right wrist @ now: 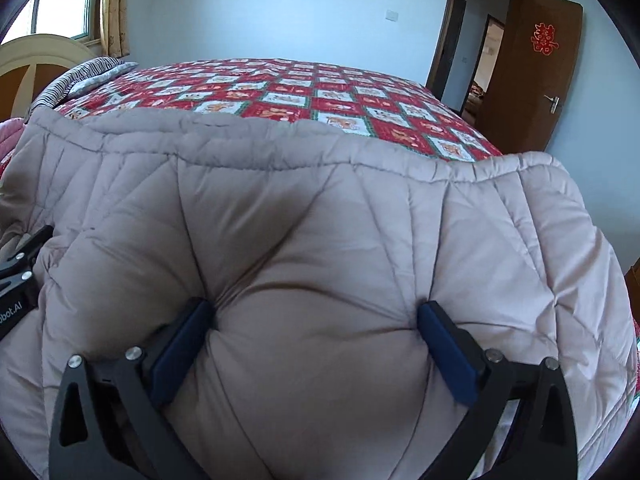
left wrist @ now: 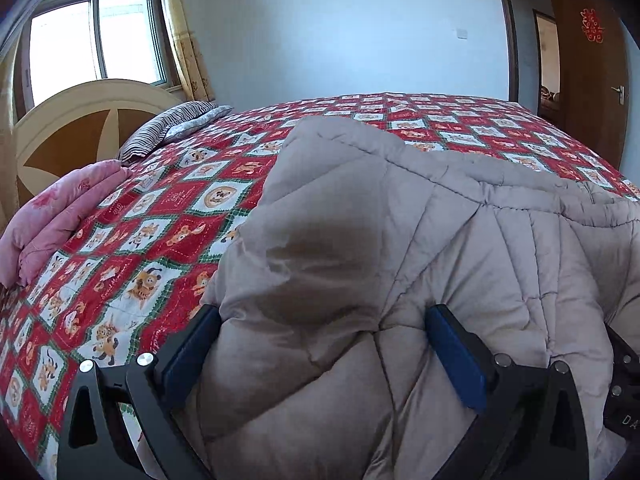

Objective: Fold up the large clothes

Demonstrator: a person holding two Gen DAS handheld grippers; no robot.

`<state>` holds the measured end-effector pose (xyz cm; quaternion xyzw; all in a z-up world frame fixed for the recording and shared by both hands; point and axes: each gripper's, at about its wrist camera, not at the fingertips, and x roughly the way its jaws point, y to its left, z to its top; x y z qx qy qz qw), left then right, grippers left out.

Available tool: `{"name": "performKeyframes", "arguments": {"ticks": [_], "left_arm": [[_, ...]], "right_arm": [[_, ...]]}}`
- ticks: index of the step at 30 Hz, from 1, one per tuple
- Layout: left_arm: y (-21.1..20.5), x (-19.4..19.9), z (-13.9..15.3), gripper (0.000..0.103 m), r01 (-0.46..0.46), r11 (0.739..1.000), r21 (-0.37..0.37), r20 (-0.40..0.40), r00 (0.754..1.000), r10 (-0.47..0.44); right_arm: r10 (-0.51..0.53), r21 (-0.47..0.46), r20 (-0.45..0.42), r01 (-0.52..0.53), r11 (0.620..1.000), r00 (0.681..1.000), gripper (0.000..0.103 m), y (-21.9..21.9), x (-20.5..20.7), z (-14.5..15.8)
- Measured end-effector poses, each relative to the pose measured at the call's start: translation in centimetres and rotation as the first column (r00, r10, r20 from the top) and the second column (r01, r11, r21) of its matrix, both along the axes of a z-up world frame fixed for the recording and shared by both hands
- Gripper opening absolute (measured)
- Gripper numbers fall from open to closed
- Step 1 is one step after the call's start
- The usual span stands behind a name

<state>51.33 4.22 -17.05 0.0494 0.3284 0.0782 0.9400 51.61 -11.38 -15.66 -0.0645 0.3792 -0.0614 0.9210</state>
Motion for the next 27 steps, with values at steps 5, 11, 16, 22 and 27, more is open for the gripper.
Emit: {"name": "performKeyframes", "arguments": {"ticks": [5,11,16,22,27], "left_arm": [[0.1,0.2,0.0,0.102,0.009,1.000,-0.018,-0.043,0.999,-0.010],[2.3,-3.9,2.5,0.102,-0.041,0.999,-0.012,-0.012,0.999,0.041],[6.6,-7.9,2.2,0.102,-0.097,0.991,-0.093,-0.058,0.994,0.092],[11.1,-12.2,0.3,0.102,-0.143,0.941,-0.306,-0.074,0.989,0.126],[10.0,-11.2,-1.5,0.102,-0.124,0.867,-0.483,-0.143,0.988,0.061]], "right_arm": [[0.014,0.000,-0.028,-0.014,1.000,1.000,0.103,0.1,0.2,-0.3],[0.017,-0.004,-0.043,-0.018,1.000,0.999,0.103,0.0,0.3,-0.4],[0.016,-0.008,-0.049,-0.016,1.000,0.999,0.103,-0.2,-1.2,0.8],[0.045,-0.027,0.056,-0.044,0.999,0.997,0.103,0.0,-8.9,2.0],[0.038,-0.020,0.009,-0.038,0.999,0.999,0.103,-0.2,-8.7,-0.4]]}}
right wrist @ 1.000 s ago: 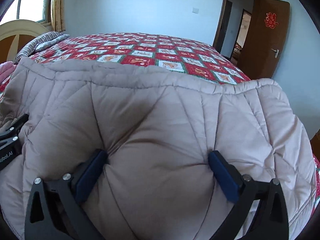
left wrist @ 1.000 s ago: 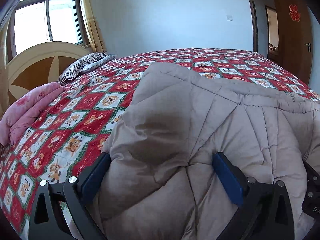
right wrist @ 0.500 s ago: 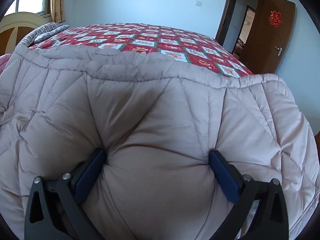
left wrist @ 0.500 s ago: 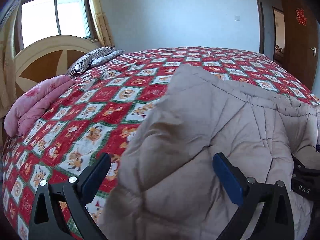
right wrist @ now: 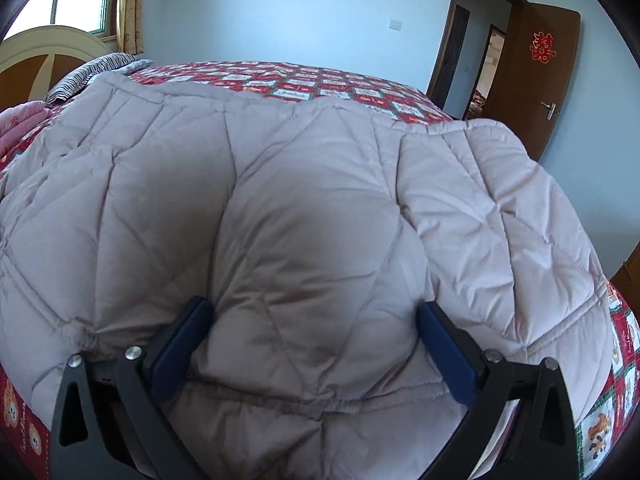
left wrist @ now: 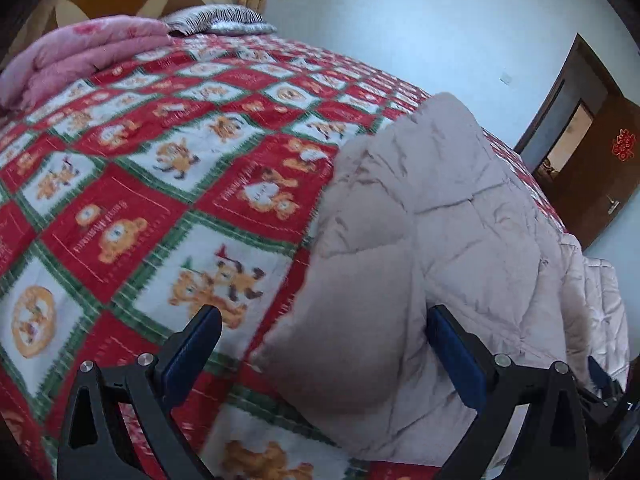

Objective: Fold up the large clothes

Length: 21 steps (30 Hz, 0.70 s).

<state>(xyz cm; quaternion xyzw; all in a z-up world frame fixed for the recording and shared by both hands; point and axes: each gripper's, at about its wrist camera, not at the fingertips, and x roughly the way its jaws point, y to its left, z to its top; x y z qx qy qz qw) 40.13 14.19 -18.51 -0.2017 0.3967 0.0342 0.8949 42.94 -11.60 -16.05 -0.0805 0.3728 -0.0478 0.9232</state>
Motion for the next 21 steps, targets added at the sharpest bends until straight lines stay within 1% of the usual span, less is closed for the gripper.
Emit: {"name": "performKeyframes", "arguments": {"ticks": [1,2,4,5,6,7,8,10,11,12,13,14,16,17,19,20,21], "left_arm": [[-0.3,0.3,-0.2,0.102,0.004,1.000,-0.028,0.007,1.000,-0.004],[-0.6,0.6,-0.3,0.102,0.011,0.999,-0.040,0.025,1.000,-0.010],[-1.1,1.3,-0.5,0.102,0.026,0.998,-0.055,0.044,0.999,-0.024],[-1.3,1.6,-0.5,0.101,0.037,0.996,-0.078,0.062,0.998,-0.032],[-1.5,1.8,-0.5,0.093,0.054,0.993,-0.107,0.083,0.995,-0.045],[-1.8,2.0,-0.4,0.079,0.069,0.991,-0.117,0.098,0.994,-0.058],[-2.3,2.1,-0.2,0.071,0.091,0.990,-0.112,0.110,0.991,-0.079],[-2.8,2.0,0.3,0.042,0.128,0.988,-0.090,0.138,0.984,-0.115],[-3.1,1.9,0.6,0.036,0.149,0.986,-0.076,0.152,0.979,-0.136],[-3.2,2.0,0.9,0.027,0.164,0.984,-0.063,0.158,0.976,-0.153],[-3.2,1.8,1.4,0.023,0.174,0.983,-0.050,0.164,0.973,-0.164],[-3.1,1.6,1.8,0.022,0.176,0.984,-0.040,0.170,0.971,-0.167],[-3.0,1.2,2.6,0.020,0.181,0.983,-0.023,0.182,0.968,-0.174],[-2.8,1.1,2.8,0.020,0.187,0.982,-0.015,0.188,0.965,-0.180],[-2.3,0.8,3.1,0.019,0.201,0.979,-0.006,0.205,0.959,-0.196],[-2.1,0.5,3.1,0.019,0.207,0.978,-0.006,0.211,0.956,-0.201],[-1.8,0.2,3.2,0.019,0.213,0.977,-0.020,0.220,0.954,-0.204]], "right_arm": [[0.001,-0.010,-0.010,-0.001,1.000,1.000,0.103,0.2,0.3,-0.2],[0.002,-0.013,-0.020,-0.003,1.000,1.000,0.103,0.3,0.5,-0.3],[0.019,0.007,-0.023,-0.019,1.000,1.000,0.103,0.2,0.7,-0.4],[0.020,0.013,-0.025,-0.020,1.000,0.999,0.103,0.1,0.7,-0.5],[0.020,0.015,-0.025,-0.019,1.000,0.999,0.103,0.0,0.8,-0.6],[0.017,0.012,-0.026,-0.017,1.000,1.000,0.103,0.1,0.8,-0.6],[0.015,0.004,-0.026,-0.015,1.000,1.000,0.103,0.2,0.8,-0.7],[0.013,-0.005,-0.028,-0.013,1.000,1.000,0.103,0.4,0.9,-0.7],[0.013,-0.009,-0.028,-0.013,1.000,1.000,0.103,0.4,0.8,-0.8],[0.012,-0.014,-0.030,-0.013,1.000,0.999,0.103,0.6,0.9,-0.9],[0.012,-0.018,-0.031,-0.013,1.000,0.999,0.103,0.7,0.8,-0.9],[0.015,-0.019,-0.029,-0.016,1.000,0.999,0.103,0.7,0.7,-0.8],[0.036,0.012,-0.045,-0.035,0.999,0.998,0.103,0.4,0.6,-0.3],[0.035,0.035,-0.047,-0.034,0.999,0.998,0.100,-0.2,0.3,0.4],[-0.017,0.076,0.020,0.016,0.997,1.000,0.099,-1.5,-1.8,1.8],[-0.028,0.074,0.023,0.026,0.997,0.999,0.100,-1.6,-2.5,1.7],[-0.005,0.055,-0.029,0.006,0.998,1.000,0.100,-1.1,-2.9,0.6]]}}
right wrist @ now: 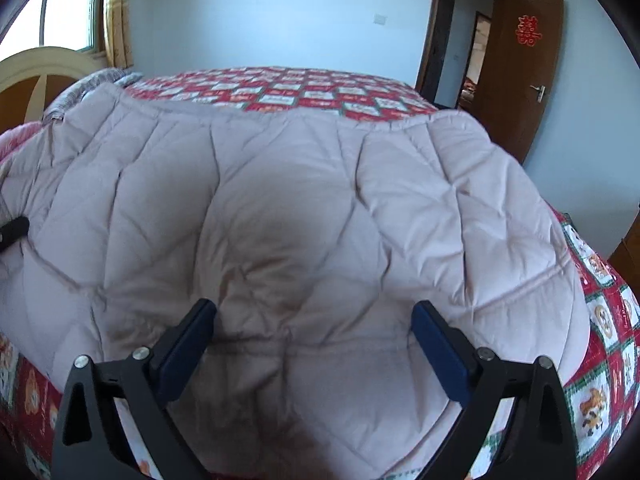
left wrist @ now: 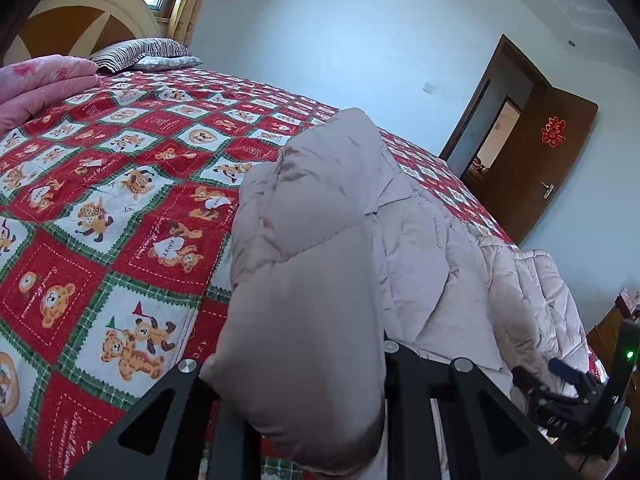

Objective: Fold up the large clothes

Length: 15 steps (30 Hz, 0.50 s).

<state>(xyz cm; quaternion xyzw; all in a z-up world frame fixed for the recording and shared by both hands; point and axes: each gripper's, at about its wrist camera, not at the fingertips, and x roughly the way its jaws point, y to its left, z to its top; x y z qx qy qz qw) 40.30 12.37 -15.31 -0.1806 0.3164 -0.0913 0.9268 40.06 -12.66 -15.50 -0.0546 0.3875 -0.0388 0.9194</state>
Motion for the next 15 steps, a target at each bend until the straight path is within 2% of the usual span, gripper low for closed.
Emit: {"name": "performKeyframes", "arguments": {"ticks": [1,3,5,8,11,15], "left_arm": [[0.2,-0.3,-0.1,0.019,0.004,1.000,-0.013,0.005,1.000,-0.004],[0.5,-1.4,0.1,0.019,0.003,1.000,-0.024,0.016,1.000,-0.003],[0.6,-2.8,0.8,0.018,-0.004,1.000,-0.019,0.038,0.999,0.005],[0.4,-5.0,3.4,0.018,-0.011,0.999,0.043,0.117,0.993,0.006],[-1.3,-5.8,6.6,0.018,0.016,0.990,0.139,0.176,0.984,-0.040],[-5.2,-6.2,9.9,0.018,0.063,0.963,0.262,0.242,0.962,-0.129]], "right_arm": [[0.014,-0.028,-0.019,-0.015,1.000,1.000,0.100,0.6,-0.3,-1.0],[0.012,-0.093,0.036,-0.009,0.996,0.999,0.099,1.7,-1.3,-1.8],[0.008,-0.091,0.021,-0.006,0.996,1.000,0.099,2.3,-1.2,-1.7],[0.082,-0.120,0.026,-0.079,0.990,0.996,0.096,4.1,-1.7,-1.7],[0.155,-0.148,0.040,-0.147,0.978,0.987,0.093,4.8,-2.2,-0.8],[0.120,-0.111,0.097,-0.109,0.988,0.988,0.094,2.2,-3.5,1.8]]}}
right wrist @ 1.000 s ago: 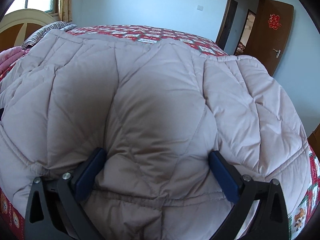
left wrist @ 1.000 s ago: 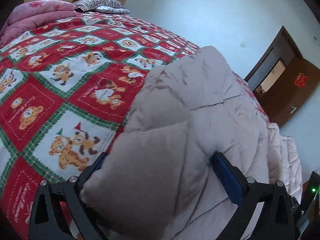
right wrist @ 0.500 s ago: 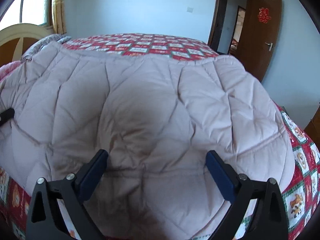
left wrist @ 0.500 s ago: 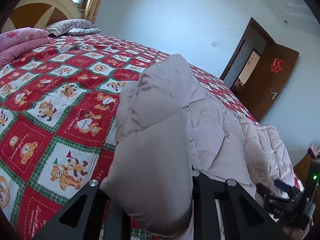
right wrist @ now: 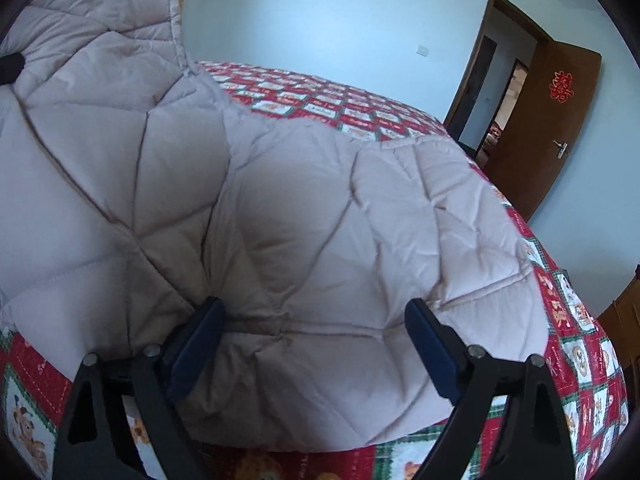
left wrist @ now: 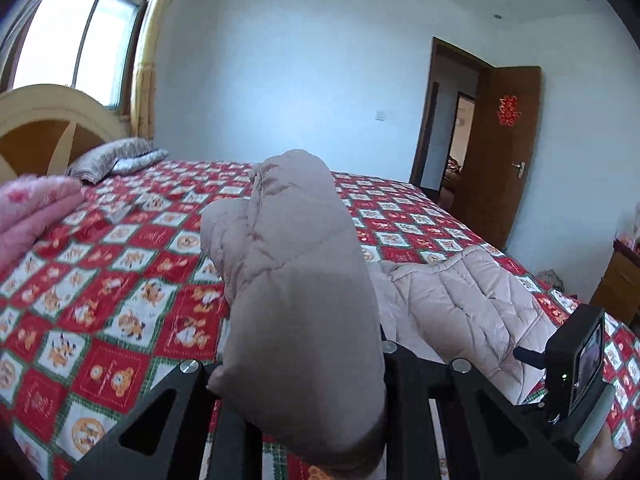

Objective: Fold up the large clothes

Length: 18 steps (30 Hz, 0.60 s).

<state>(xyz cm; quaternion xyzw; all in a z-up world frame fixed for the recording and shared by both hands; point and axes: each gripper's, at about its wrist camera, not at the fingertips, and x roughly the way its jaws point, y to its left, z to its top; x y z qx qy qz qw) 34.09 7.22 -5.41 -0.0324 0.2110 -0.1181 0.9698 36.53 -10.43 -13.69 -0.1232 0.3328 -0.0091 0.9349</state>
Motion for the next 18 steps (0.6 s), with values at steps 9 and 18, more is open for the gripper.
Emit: {"name": "performKeyframes", "arguments": {"ticks": [9,18], "left_arm": [[-12.2,1.0,3.7,0.018,0.179,0.957,0.228,0.088,0.975,-0.204],[-23.3,3.0,0.3,0.018,0.304,0.875,0.376,-0.003,0.945,-0.327]], "right_arm": [[-0.251,-0.031,0.037,0.252,0.967,0.967,0.100,-9.7,-0.1,0.9],[-0.371,0.026,-0.033,0.372,0.928,0.928,0.100,-16.4,-1.8,0.3]]}}
